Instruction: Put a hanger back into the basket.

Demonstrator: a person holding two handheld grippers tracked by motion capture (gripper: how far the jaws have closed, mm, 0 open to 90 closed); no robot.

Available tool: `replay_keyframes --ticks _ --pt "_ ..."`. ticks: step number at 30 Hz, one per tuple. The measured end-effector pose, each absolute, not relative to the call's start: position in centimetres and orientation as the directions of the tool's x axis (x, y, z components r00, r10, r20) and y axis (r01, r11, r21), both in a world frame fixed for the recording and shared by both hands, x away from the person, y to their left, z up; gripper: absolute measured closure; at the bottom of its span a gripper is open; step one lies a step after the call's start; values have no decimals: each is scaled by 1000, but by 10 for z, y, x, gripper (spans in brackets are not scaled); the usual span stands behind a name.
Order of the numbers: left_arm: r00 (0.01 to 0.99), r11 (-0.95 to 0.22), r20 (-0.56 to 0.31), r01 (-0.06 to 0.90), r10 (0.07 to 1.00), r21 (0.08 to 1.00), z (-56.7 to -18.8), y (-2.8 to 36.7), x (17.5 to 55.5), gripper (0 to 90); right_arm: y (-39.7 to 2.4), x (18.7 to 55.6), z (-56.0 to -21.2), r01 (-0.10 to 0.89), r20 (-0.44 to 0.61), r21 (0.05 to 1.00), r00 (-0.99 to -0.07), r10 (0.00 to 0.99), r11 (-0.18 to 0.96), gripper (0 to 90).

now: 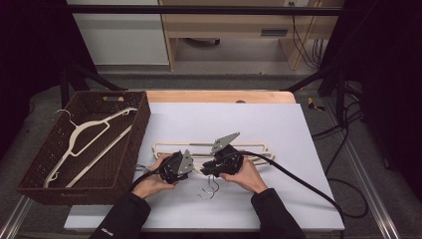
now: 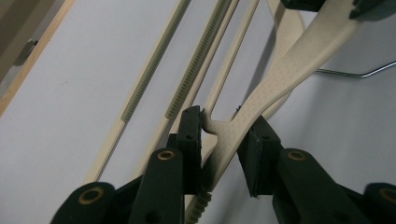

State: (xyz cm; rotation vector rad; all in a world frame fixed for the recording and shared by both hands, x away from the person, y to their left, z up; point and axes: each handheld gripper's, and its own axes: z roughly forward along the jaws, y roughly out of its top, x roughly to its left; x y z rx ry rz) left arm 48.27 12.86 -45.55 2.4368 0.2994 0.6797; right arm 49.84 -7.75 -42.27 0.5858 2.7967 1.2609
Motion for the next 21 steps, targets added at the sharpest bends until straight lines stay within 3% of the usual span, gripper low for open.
replay_keyframes --ticks 8,21 --pt "837 -821 427 46 343 569 -453 126 481 727 -93 494 -406 307 104 783 -922 372 542 637" --pt "828 -818 427 65 364 571 -436 127 485 775 -169 481 -381 308 78 907 -793 605 287 379"
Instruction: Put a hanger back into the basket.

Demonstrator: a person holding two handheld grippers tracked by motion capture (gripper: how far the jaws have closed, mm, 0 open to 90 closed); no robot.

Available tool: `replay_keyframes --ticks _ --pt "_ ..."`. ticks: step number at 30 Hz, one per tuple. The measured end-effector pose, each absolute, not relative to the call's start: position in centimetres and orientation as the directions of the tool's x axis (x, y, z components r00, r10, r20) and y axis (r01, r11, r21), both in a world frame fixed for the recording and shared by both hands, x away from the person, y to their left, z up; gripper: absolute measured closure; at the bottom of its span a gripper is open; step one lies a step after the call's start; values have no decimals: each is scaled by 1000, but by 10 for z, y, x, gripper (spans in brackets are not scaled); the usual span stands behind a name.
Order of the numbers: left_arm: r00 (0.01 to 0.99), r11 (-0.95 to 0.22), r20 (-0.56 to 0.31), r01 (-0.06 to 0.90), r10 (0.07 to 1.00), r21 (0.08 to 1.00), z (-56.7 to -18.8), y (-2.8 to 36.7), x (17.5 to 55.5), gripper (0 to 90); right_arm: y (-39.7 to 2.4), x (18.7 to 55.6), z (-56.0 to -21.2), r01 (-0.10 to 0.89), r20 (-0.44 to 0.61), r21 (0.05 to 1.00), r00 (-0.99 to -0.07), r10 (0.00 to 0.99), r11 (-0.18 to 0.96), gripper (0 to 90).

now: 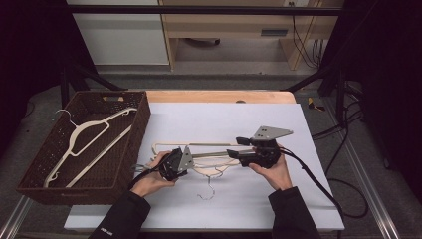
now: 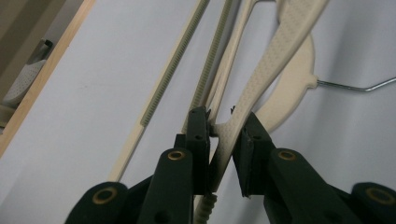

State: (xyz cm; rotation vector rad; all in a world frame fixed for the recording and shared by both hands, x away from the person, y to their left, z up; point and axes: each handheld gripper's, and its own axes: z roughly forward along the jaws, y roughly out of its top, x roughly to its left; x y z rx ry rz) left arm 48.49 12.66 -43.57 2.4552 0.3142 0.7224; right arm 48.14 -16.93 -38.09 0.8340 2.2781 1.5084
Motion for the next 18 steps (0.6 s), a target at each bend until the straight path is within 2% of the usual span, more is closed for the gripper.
replay_keyframes --ticks 2,3,12,18 --pt "830 -813 417 73 371 578 -432 127 487 788 -180 477 -380 306 87 918 -775 627 251 336" --pt "829 -810 414 77 376 581 -431 127 488 801 -189 473 -379 309 93 924 -754 651 226 282" --pt "802 -783 394 141 449 606 -419 128 497 867 -213 454 -386 337 121 927 -687 716 167 134" --pt "788 -742 337 213 515 635 -415 135 504 868 -224 443 -395 364 131 916 -667 733 168 104"
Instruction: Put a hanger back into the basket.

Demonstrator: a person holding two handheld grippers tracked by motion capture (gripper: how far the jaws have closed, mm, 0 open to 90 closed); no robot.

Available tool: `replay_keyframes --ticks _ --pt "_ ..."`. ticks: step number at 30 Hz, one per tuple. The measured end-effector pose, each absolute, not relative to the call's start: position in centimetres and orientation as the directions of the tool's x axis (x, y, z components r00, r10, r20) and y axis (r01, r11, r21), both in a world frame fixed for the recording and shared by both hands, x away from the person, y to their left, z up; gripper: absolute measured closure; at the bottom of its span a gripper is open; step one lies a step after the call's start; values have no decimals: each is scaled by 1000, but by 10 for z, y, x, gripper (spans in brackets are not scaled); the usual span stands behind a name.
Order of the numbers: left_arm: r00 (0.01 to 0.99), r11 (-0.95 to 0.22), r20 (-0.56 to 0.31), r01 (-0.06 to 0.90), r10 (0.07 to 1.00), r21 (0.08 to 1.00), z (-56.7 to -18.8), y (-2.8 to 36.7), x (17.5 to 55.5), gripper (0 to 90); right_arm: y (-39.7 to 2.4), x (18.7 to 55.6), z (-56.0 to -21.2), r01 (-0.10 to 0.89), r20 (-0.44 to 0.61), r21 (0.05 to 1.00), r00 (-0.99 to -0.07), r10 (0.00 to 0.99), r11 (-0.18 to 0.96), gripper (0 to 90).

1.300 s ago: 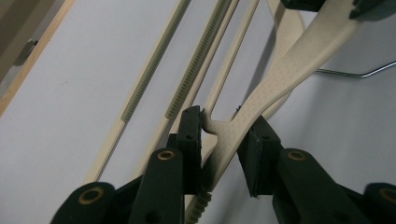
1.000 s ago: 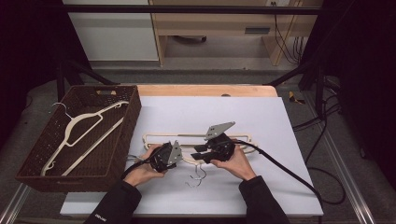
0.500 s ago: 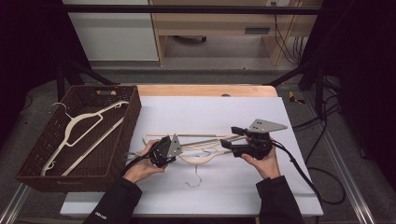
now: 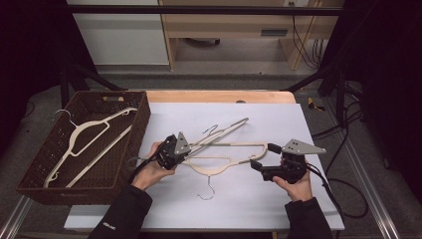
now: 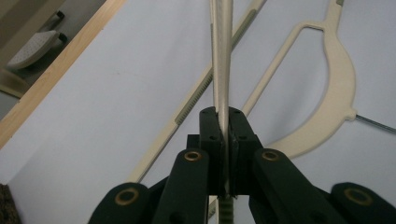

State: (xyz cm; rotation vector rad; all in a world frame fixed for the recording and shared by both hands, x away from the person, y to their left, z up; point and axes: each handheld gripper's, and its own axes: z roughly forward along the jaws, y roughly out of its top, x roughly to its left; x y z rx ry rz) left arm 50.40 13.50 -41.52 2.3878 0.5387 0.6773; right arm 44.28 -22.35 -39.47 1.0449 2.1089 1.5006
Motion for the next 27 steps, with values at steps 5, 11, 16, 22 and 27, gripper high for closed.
replay_keyframes --ticks 5,11,16,22,27 --pt "762 -699 302 261 573 666 -409 139 503 869 -231 439 -397 368 139 918 -648 749 148 86" --pt "739 -580 195 306 644 755 -396 146 494 870 -238 437 -398 375 145 917 -628 765 135 63" --pt "740 -507 105 343 664 791 -379 156 486 870 -242 437 -399 372 131 918 -615 777 140 47" --pt "749 -471 69 340 659 814 -355 165 472 870 -242 436 -398 366 117 920 -604 788 144 34" --pt "753 -457 82 305 653 836 -331 169 458 870 -242 436 -399 367 116 919 -602 790 145 31"
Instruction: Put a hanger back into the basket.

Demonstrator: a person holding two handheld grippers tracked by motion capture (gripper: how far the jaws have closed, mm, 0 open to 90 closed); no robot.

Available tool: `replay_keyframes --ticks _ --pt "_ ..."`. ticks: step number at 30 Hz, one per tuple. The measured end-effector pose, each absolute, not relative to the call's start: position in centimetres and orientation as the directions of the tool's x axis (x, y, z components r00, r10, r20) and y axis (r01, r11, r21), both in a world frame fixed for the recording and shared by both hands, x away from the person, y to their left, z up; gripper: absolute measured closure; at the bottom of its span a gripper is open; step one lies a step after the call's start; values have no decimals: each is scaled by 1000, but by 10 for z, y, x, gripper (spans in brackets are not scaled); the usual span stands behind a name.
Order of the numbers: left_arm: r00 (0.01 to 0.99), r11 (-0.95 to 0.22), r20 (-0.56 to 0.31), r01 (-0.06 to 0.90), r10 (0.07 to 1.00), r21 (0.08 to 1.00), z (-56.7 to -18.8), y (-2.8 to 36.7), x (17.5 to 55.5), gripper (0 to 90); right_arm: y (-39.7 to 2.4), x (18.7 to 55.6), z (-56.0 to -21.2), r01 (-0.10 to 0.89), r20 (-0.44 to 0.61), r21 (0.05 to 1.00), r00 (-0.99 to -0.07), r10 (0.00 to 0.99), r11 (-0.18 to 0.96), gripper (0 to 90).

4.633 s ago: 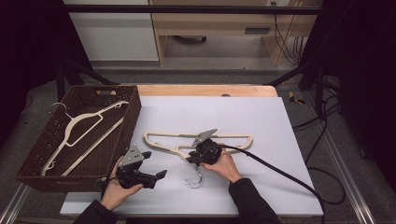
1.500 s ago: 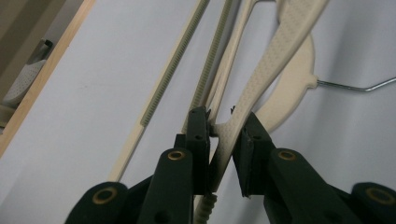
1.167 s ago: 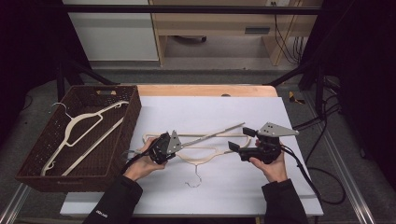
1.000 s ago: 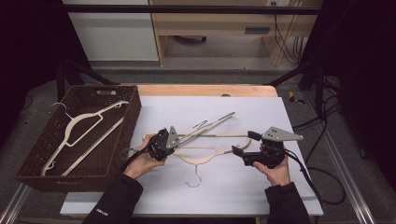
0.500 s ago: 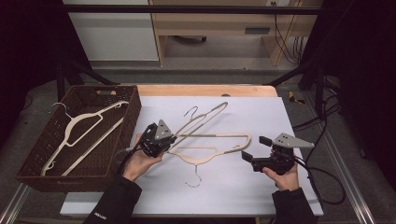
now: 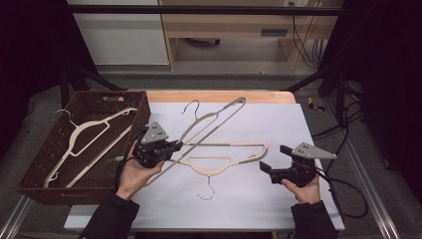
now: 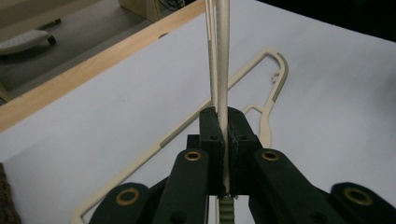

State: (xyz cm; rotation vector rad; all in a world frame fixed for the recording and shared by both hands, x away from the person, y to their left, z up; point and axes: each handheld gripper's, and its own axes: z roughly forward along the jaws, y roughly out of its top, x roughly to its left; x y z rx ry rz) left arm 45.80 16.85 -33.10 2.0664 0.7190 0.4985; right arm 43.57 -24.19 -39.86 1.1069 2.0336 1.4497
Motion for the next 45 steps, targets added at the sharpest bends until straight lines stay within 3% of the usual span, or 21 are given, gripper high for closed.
replay_keyframes --ticks 20,29,45 --pt "731 -453 135 256 668 854 -259 234 452 870 -240 437 -401 369 104 916 -604 790 161 28" --pt "712 -390 72 294 699 873 -260 277 463 870 -240 437 -401 371 99 913 -606 789 170 27" --pt "637 -396 110 326 763 858 -267 364 476 870 -239 438 -402 373 94 911 -609 788 179 25"
